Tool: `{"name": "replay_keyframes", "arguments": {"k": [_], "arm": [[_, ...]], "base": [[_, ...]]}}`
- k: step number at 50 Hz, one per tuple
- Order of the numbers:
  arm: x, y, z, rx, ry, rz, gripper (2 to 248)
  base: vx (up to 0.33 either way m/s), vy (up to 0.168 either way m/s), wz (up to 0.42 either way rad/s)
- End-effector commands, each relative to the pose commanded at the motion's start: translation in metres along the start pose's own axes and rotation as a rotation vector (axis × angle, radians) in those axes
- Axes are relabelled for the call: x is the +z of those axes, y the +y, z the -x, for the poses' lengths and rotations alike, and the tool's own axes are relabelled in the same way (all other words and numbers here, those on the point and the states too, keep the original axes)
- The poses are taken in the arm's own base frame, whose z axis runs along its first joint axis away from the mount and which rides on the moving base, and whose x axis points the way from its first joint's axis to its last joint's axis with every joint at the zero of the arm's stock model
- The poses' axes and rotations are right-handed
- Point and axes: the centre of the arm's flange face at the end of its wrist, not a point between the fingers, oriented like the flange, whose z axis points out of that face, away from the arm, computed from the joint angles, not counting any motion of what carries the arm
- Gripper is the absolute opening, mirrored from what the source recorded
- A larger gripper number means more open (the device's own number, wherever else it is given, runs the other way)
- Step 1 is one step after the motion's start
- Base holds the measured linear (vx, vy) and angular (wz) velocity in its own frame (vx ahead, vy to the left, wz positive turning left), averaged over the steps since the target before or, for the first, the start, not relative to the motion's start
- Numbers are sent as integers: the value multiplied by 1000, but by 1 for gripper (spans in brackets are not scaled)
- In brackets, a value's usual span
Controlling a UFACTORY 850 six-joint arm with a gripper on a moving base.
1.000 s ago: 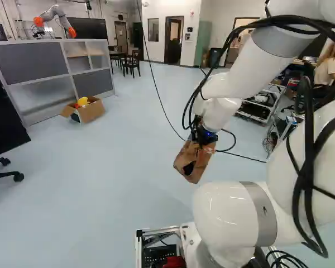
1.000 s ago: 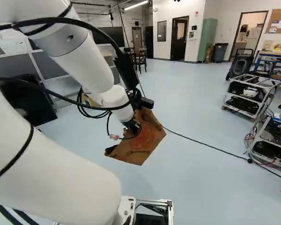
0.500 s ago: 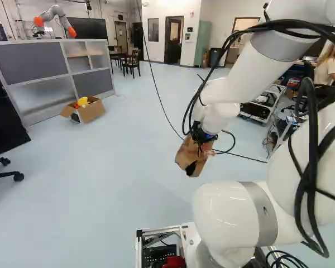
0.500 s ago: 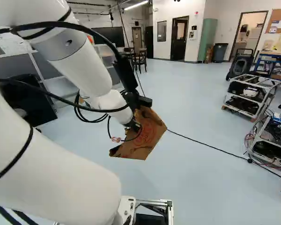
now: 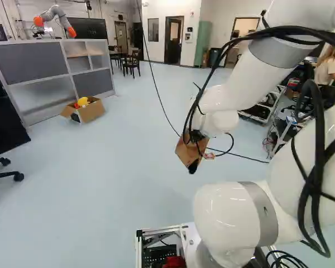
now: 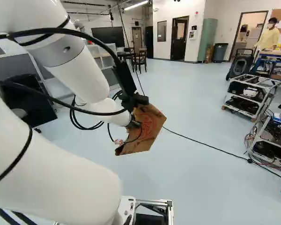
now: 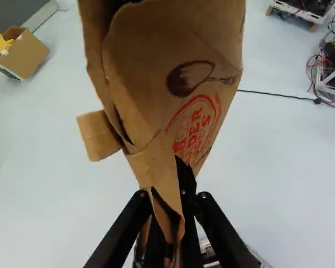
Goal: Pick up the grocery bag from the ground
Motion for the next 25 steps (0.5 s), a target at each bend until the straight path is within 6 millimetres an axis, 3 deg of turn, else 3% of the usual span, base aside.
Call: {"name": "replay_keyframes", "arguments": {"k": [25], "arm": [[-4,-9,12,-99,194,-55,21]], "base": [[0,0,0]]}}
